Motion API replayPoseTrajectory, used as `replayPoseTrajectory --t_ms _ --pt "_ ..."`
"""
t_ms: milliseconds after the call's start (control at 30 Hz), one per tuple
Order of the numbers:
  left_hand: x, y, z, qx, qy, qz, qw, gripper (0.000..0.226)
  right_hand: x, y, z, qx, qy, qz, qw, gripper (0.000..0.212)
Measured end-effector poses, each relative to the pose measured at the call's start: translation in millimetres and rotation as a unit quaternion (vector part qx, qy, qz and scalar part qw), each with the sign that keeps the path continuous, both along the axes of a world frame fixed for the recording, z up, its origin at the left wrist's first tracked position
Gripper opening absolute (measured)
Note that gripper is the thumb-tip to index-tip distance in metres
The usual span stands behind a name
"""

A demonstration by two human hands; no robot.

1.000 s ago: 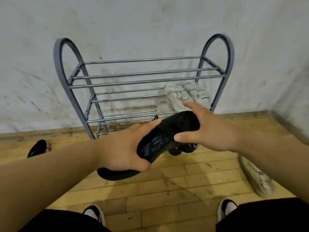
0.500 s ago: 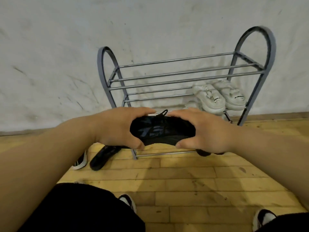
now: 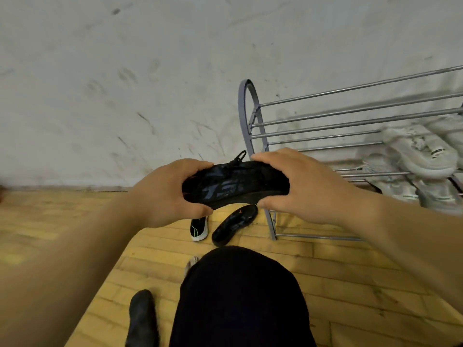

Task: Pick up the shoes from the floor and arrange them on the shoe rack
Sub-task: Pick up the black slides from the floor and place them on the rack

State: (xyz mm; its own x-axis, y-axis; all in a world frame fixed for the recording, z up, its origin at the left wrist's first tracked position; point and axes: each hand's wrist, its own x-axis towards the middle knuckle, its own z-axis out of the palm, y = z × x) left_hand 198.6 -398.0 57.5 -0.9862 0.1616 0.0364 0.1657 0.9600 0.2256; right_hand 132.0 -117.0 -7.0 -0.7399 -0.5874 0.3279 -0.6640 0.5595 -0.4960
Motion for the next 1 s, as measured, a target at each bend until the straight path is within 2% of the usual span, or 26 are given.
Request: replayPoseTrajectory --t_ms 100,267,467,800,1000 --pt "8.8 -10.1 -5.5 -0.007 0.023 0.001 1.0 0.087 0.1 -12.6 -4.5 0.0 0.018 0.011 1.0 0.084" --pt "9.9 -15.2 -23.1 0.004 0.041 0.024 0.999 0.107 -2.2 -10.3 -12.4 0.007 0.033 0.013 0.999 0.078" --pt "1.8 -32.1 -65.6 0.046 0.036 0.088 0.994 0.113 -13.9 10.8 -32.1 0.048 0.003 -0.056 0.997 0.079" --pt "-13.0 -72.9 -222.7 0.103 -0.155 0.196 0.963 0.109 -27.8 32.8 -122.8 0.152 -0.171 -0.143 0.963 0.074" --pt "-51.8 -90.0 -316.2 0.073 -0.248 0.21 0.943 0.109 -42.9 -1.4 -206.2 0.155 -0.269 -0.199 0.93 0.064"
